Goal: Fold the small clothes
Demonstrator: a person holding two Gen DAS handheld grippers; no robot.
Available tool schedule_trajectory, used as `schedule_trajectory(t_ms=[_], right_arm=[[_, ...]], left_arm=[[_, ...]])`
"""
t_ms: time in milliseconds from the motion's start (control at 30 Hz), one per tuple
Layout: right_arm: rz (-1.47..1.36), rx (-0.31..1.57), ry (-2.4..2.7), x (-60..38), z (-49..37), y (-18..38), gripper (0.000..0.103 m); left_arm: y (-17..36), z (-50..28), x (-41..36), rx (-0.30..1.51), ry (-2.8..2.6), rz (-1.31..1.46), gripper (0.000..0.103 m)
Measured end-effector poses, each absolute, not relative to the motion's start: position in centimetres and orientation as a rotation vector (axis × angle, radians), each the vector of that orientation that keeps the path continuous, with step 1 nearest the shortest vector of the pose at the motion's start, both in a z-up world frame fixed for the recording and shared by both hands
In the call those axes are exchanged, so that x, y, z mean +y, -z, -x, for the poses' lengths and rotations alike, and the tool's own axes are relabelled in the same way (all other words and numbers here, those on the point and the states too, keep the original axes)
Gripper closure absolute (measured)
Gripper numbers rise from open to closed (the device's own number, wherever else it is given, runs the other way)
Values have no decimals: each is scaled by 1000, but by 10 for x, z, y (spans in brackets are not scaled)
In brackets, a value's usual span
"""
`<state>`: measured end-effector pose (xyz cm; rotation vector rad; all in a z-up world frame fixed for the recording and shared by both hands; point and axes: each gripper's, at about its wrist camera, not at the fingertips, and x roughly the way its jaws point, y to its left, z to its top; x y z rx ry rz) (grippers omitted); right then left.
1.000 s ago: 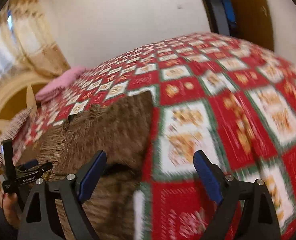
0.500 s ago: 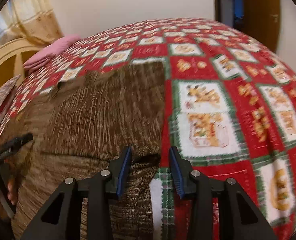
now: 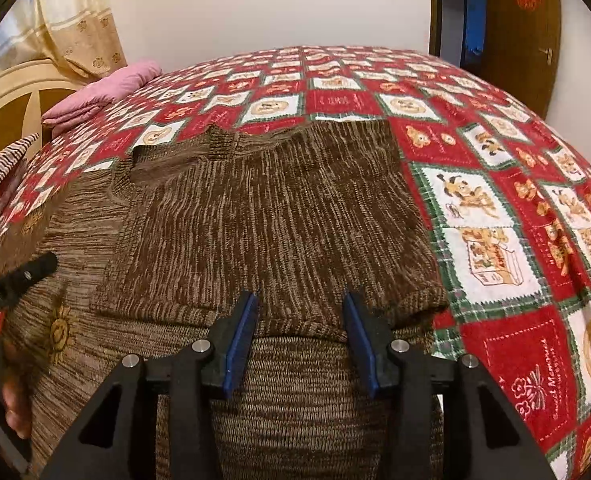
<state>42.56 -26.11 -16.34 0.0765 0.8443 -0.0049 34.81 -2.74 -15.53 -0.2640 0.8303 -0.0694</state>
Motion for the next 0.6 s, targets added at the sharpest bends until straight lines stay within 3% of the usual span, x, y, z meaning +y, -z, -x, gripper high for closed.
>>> schedule_trajectory(t_ms=[167, 367, 600], right_arm=[[-68, 824, 16, -260, -426, 164, 55], [-24, 803, 41, -252, -424, 163, 54], [-54, 786, 24, -258, -420, 162, 51]], left_arm=[[152, -323, 2, 799, 72, 393, 0], [145, -295, 41, 787, -21, 348, 0], [140, -288, 133, 736, -150, 400, 0]])
